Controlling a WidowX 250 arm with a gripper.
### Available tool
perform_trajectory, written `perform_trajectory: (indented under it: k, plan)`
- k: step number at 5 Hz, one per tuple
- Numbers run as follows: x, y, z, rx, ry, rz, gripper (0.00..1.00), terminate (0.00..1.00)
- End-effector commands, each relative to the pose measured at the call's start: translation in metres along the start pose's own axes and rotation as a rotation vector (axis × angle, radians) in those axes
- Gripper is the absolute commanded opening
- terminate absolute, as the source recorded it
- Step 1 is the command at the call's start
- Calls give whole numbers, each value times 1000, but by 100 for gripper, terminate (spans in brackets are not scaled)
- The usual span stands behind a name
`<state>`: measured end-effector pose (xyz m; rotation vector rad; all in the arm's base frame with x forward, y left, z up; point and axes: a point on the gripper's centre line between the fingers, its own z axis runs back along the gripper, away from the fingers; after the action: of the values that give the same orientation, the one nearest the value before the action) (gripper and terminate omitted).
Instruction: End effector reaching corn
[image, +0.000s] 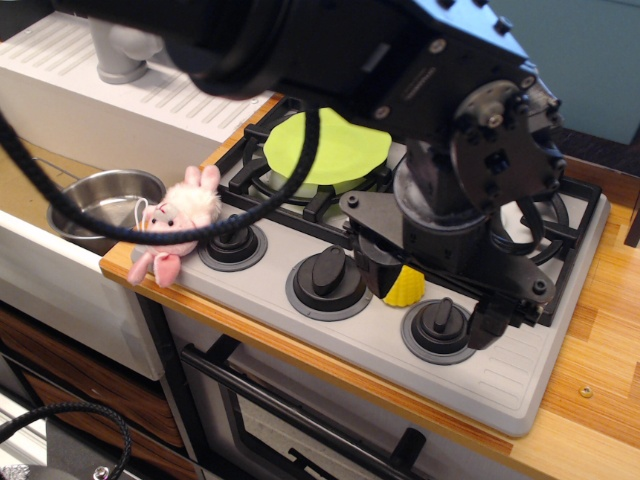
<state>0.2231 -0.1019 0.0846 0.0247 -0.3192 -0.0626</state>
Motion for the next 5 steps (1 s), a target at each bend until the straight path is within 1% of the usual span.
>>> perform_trajectory:
  k: [1, 3, 4, 5]
  plan:
    - [0, 0, 0, 0, 0, 0, 100, 0]
    - [19, -14, 10, 25, 9, 71, 100, 0]
    - [32, -19, 17, 25, 20, 108, 100, 0]
    - [41, -17, 15, 15, 20, 110, 100, 0]
